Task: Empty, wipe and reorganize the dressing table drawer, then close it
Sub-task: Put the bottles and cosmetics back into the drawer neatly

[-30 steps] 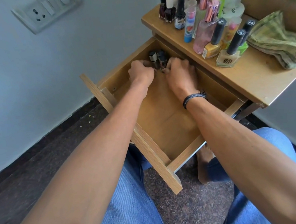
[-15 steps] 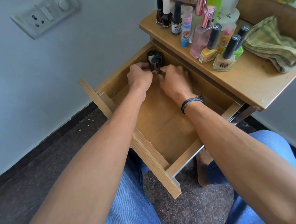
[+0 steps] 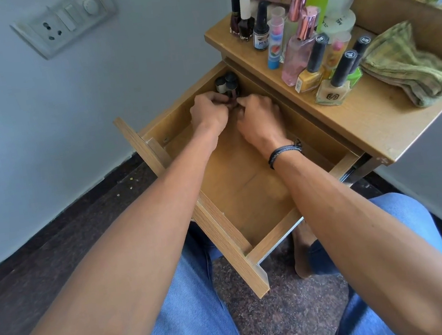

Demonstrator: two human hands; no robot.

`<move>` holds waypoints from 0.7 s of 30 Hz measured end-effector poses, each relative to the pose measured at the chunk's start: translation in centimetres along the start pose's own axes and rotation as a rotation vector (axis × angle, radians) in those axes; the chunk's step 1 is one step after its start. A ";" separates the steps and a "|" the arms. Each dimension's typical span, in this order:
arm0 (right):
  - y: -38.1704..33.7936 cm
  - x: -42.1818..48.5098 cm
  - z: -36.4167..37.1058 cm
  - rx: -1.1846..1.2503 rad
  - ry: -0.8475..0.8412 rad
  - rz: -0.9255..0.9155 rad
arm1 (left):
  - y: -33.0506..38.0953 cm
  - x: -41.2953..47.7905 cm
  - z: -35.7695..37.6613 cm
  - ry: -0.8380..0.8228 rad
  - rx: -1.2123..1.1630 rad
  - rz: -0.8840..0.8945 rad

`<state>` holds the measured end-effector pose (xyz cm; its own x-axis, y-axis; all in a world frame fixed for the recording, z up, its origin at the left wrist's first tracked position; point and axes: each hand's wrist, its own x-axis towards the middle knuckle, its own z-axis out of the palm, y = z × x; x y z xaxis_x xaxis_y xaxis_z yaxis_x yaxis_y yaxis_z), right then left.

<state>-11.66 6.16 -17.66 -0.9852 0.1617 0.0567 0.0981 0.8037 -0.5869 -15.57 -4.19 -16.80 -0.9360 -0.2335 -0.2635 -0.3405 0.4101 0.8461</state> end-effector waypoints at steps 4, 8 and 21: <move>0.0 0.1 0.1 0.004 0.011 0.003 | 0.1 -0.2 0.1 -0.031 0.004 0.022; 0.1 0.1 0.3 0.014 -0.005 0.013 | 0.0 0.0 0.0 0.005 0.017 -0.006; -0.1 0.0 0.1 0.001 -0.003 -0.002 | 0.5 -0.4 -0.9 0.070 -0.001 -0.085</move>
<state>-11.68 6.07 -17.68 -0.9859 0.1579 0.0552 0.0958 0.8036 -0.5874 -15.26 -4.64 -15.84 -0.8951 -0.3284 -0.3016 -0.4184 0.3849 0.8227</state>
